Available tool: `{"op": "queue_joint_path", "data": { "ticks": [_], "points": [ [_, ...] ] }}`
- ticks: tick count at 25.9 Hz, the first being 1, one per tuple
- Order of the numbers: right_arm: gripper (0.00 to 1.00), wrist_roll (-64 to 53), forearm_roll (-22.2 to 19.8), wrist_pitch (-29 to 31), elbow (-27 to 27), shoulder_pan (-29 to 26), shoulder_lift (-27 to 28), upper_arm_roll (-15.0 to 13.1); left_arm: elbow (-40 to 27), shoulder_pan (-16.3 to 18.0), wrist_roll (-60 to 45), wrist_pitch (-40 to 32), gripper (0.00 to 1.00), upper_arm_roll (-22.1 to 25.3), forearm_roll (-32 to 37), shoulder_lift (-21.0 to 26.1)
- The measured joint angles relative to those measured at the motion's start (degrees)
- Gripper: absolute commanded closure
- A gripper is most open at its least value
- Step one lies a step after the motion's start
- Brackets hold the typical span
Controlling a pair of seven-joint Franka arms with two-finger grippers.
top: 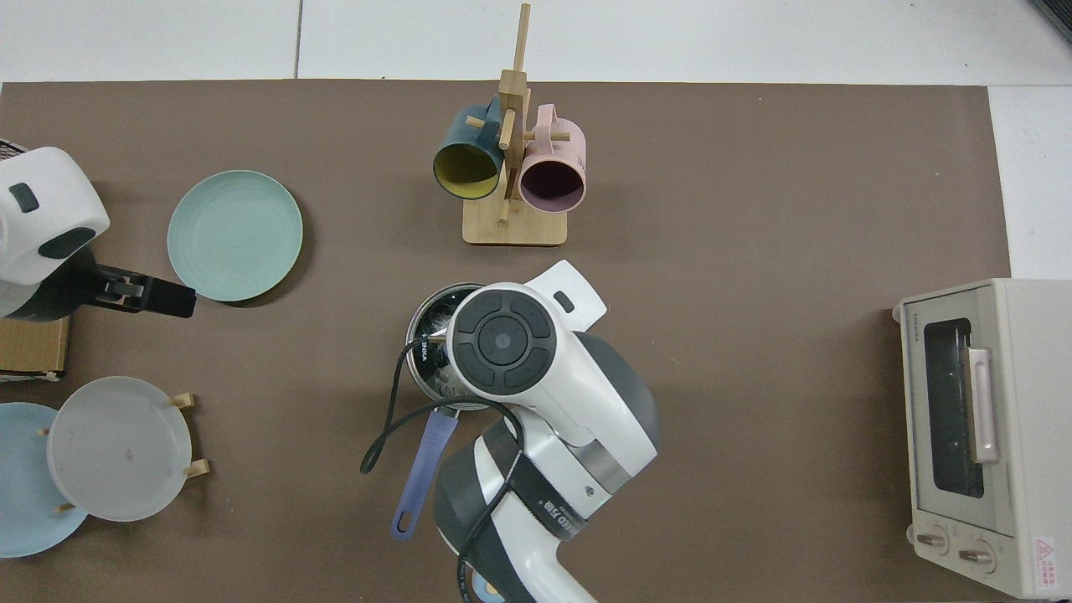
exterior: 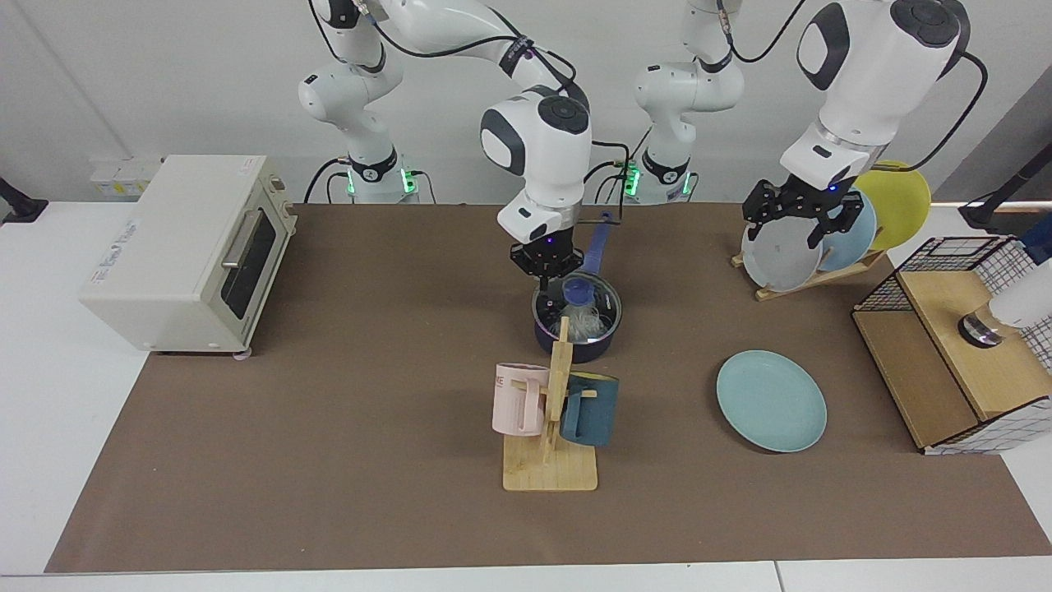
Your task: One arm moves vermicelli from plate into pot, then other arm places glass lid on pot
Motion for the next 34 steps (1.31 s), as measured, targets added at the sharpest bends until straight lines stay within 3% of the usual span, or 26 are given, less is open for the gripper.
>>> {"op": "queue_joint_path", "data": {
  "ticks": [13,27,28,29,31,32,34],
  "points": [
    [0.98,-14.8,-0.2,-8.9,0.3,-15.9,-9.9,-0.5,0.0,0.0,0.0,-0.1,0.0,-0.4,0.0,0.0],
    [0.9,-34.2,-0.4,-11.9,-0.1,-35.5,-13.4,-0.7,0.0,0.0,0.1,0.1,0.0,-0.7,0.0,0.0],
    [0.84,-35.4,-0.4,-12.0,-0.1,-36.3,-13.5,-0.7,0.0,0.0,0.2,0.1,0.0,-0.7,0.0,0.0],
    [0.64,-36.4,-0.4,-12.1,-0.1,-37.0,-13.6,-0.7,0.1,0.0,0.2,0.1,0.0,-0.7,0.0,-0.1],
    [0.07,-38.2,-0.4,-13.3,-0.1,-38.0,-14.1,-0.7,0.1,0.0,0.2,0.1,0.0,-0.7,0.0,-0.1],
    [0.01,-38.6,-0.4,-14.3,-0.1,-38.2,-14.4,-0.6,0.1,0.0,0.2,0.1,0.0,-0.7,0.0,-0.1],
    [0.01,-38.6,-0.4,-16.1,-0.2,-38.2,-15.0,-0.5,0.1,0.0,0.2,0.1,0.0,-0.7,0.0,-0.1]
  ]
}}
